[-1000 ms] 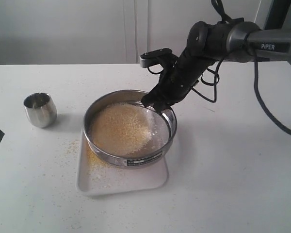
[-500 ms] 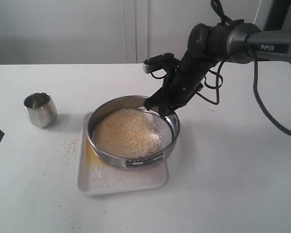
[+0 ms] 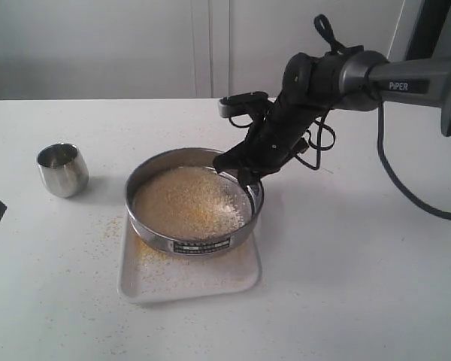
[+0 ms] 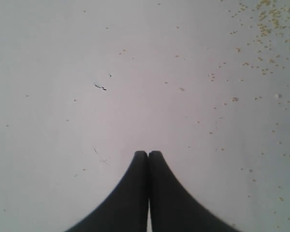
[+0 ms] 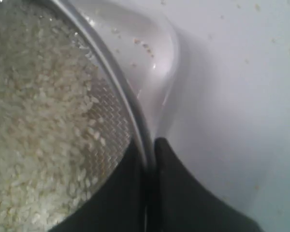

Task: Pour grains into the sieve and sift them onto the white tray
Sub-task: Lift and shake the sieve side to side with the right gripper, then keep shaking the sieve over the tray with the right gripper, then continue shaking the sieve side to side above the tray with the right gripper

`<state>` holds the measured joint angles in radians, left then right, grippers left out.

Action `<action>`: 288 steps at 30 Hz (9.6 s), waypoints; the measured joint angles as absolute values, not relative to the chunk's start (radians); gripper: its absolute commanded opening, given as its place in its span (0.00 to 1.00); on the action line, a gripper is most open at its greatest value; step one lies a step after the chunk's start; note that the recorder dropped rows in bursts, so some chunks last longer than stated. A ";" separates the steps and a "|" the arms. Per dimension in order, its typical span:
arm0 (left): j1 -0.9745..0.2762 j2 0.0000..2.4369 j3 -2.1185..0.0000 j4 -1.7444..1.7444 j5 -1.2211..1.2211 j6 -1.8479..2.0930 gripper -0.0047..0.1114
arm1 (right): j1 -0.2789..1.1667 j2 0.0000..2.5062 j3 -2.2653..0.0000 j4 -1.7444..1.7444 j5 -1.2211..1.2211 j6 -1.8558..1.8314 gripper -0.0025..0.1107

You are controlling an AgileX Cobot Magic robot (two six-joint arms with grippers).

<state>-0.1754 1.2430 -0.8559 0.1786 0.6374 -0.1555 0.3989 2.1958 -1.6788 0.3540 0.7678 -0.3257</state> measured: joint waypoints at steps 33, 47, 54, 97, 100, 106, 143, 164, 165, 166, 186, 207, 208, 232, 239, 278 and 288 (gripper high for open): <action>-0.175 1.243 -0.856 0.179 0.637 -0.155 0.04 | 0.414 2.187 -1.702 0.314 0.789 -0.266 0.02; -0.175 1.243 -0.856 0.179 0.633 -0.155 0.04 | 0.424 2.185 -1.714 0.305 0.806 -0.286 0.02; -0.175 1.243 -0.856 0.179 0.631 -0.155 0.04 | 0.424 2.188 -1.716 0.269 0.838 -0.240 0.02; -0.175 1.243 -0.856 0.179 0.627 -0.155 0.04 | 0.448 2.158 -1.781 0.363 0.877 -0.551 0.02; -0.175 1.243 -0.856 0.179 0.627 -0.155 0.04 | 0.439 2.165 -1.783 0.396 0.875 -0.408 0.02; -0.175 1.243 -0.856 0.179 0.627 -0.155 0.04 | 0.426 2.187 -1.783 0.384 0.924 -0.376 0.02; -0.175 1.243 -0.856 0.179 0.627 -0.155 0.04 | 0.394 2.182 -1.827 0.455 0.933 -0.487 0.02; -0.175 1.243 -0.856 0.179 0.627 -0.155 0.04 | 0.375 2.073 -1.701 0.424 0.811 -0.482 0.02; -0.175 1.243 -0.856 0.179 0.627 -0.155 0.04 | 0.376 2.079 -1.700 0.448 0.804 -0.435 0.02; -0.175 1.243 -0.856 0.179 0.627 -0.155 0.04 | 0.376 2.085 -1.700 0.472 0.792 -0.451 0.02; -0.175 1.243 -0.856 0.179 0.627 -0.155 0.04 | 0.364 2.110 -1.647 0.439 0.733 -0.396 0.02; -0.175 1.243 -0.856 0.179 0.627 -0.155 0.04 | 0.396 2.095 -1.644 0.246 0.737 -0.285 0.02; -0.175 1.243 -0.856 0.179 0.627 -0.155 0.04 | 0.406 2.090 -1.650 0.209 0.744 -0.408 0.02; -0.175 1.243 -0.856 0.179 0.627 -0.154 0.04 | 0.366 2.108 -1.666 0.334 0.794 -0.361 0.02; -0.175 1.243 -0.856 0.179 0.627 -0.154 0.04 | 0.373 2.104 -1.665 0.331 0.816 -0.276 0.02; -0.175 1.243 -0.856 0.181 0.627 -0.154 0.04 | 0.420 2.097 -1.683 0.363 0.819 -0.550 0.02; -0.175 1.243 -0.856 0.181 0.627 -0.154 0.04 | 0.412 2.102 -1.681 0.440 0.780 -0.534 0.02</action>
<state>-0.1754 1.2430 -0.8559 0.1805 0.6272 -0.1540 0.4123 2.1016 -1.6806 0.4402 0.7804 -0.5336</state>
